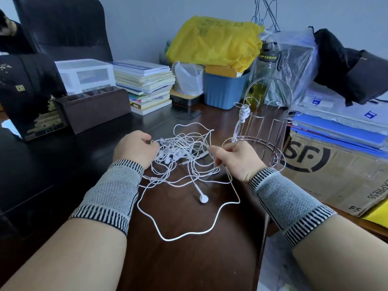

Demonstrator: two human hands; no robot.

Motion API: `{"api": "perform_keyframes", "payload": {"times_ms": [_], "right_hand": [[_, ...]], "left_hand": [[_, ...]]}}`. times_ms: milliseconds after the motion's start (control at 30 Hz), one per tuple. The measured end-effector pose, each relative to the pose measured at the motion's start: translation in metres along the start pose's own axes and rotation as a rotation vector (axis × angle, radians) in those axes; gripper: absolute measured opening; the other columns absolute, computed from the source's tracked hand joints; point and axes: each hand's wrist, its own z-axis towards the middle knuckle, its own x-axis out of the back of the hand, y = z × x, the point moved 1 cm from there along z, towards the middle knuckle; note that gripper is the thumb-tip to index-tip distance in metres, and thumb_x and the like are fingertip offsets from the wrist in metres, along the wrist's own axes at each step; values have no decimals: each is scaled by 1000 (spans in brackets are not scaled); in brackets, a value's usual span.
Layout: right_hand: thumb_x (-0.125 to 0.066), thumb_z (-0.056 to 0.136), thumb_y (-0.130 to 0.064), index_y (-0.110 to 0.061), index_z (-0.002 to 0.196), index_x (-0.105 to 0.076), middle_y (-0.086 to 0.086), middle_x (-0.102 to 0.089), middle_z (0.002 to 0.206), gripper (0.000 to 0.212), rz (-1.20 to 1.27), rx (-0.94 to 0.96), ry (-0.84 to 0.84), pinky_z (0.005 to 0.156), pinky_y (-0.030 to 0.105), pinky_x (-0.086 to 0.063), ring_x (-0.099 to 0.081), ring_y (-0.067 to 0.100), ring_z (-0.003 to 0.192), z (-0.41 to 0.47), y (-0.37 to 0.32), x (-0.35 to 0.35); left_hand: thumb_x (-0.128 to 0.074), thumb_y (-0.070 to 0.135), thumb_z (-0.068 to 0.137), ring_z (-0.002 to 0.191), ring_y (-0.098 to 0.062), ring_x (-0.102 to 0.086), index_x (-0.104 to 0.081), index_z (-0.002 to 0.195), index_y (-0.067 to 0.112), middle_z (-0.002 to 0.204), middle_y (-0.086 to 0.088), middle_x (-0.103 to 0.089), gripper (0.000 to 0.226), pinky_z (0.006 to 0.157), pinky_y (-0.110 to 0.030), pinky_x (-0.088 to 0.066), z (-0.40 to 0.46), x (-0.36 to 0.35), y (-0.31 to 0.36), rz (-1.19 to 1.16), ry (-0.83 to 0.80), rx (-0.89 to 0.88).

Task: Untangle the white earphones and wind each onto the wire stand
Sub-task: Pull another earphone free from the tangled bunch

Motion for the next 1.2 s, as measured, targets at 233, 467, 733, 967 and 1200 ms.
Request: {"api": "perform_keyframes", "payload": {"times_ms": [233,467,733,967,1200], "right_hand": [[-64,87,-24,-24,119,-58,-3,-61,118,32,-235,159,66,86,27,-49,-63,15,94,19,-20,-9],[-59,90,-22,-19,93,-70,-1,-69,89,12,-474,220,-6,76,25,-53,-65,19,85,22,-31,-17],[-62,85,-10,-10,64,-67,-3,-55,49,21,169,202,-64,53,25,-43,-50,12,47,11,-18,4],[-58,92,-39,-10,61,-65,3,-48,49,43,-40,61,-107,48,21,-39,-42,17,44,11,-21,4],[-45,98,-40,-12,79,-67,1,-66,70,41,-47,73,-5,67,29,-49,-59,17,62,30,-18,-6]], "left_hand": [[-68,62,77,138,-24,-33,-54,130,42,147,6,-42,58,112,-48,-36,0,-16,-1,168,-253,-168],[-57,23,91,103,-27,-58,-71,86,32,108,0,-68,17,87,-44,-54,5,-9,-3,157,-73,-121],[-49,12,90,84,-31,-67,-69,86,25,100,-6,-72,25,73,-35,-52,12,20,-20,-476,318,220],[-54,24,90,85,-22,-63,-71,90,19,90,1,-70,18,77,-33,-50,-7,18,12,-359,155,-46],[-72,34,81,99,-7,-60,-68,87,37,105,17,-63,7,84,-22,-47,-36,-2,37,221,-511,-365]]}}
